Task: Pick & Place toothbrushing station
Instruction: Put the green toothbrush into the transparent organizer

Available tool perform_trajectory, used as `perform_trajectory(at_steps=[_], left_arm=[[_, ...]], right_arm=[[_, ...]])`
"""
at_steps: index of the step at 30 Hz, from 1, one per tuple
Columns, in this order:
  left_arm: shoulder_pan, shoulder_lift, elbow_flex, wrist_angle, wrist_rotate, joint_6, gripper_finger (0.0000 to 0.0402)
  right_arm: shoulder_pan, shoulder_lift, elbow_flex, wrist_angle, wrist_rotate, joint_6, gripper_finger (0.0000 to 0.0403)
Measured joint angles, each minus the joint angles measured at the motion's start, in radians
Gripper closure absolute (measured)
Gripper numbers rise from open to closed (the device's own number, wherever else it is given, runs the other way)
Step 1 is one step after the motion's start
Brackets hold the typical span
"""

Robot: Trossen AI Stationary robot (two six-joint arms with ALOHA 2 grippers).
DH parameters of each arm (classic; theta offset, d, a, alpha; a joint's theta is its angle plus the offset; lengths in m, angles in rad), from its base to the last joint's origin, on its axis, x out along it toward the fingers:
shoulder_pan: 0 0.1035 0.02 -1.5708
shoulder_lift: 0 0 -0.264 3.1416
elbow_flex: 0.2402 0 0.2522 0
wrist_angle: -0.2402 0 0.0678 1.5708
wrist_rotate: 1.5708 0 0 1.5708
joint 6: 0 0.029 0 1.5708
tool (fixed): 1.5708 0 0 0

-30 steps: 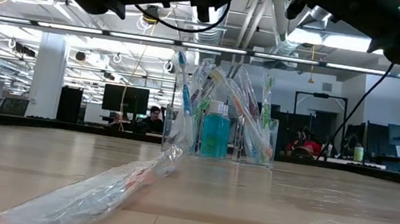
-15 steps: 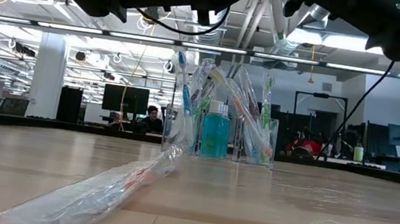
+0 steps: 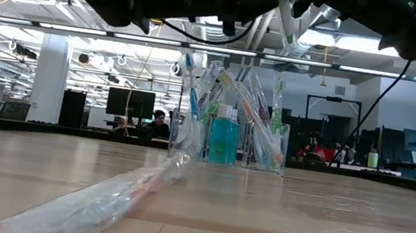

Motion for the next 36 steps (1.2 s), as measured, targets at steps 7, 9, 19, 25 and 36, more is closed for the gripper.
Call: perform_trajectory(at_steps=[7,9,19,25,36], left_arm=[[-0.003,0.013,0.013,-0.002,-0.001,0.000,0.0300],[-0.003,0.003,0.011,0.000,-0.001,0.000,0.0309],[-0.003,-0.004,0.011,-0.040,0.000,0.003,0.0383],[-0.003,-0.019,0.010,-0.081,-0.002,0.000,0.0380],[-0.002,-0.186,-0.145,-0.146,-0.095,-0.001,0.0379]], right_arm=[[0.000,0.000,0.000,-0.011,0.000,0.000,0.0390],[0.000,0.000,0.000,-0.012,0.000,0.000,0.0390],[0.000,0.000,-0.001,-0.019,0.000,0.002,0.0385],[-0.006,0.000,-0.001,-0.030,0.002,0.000,0.0366],[-0.045,0.000,0.000,-0.068,0.004,0.026,0.0352]])
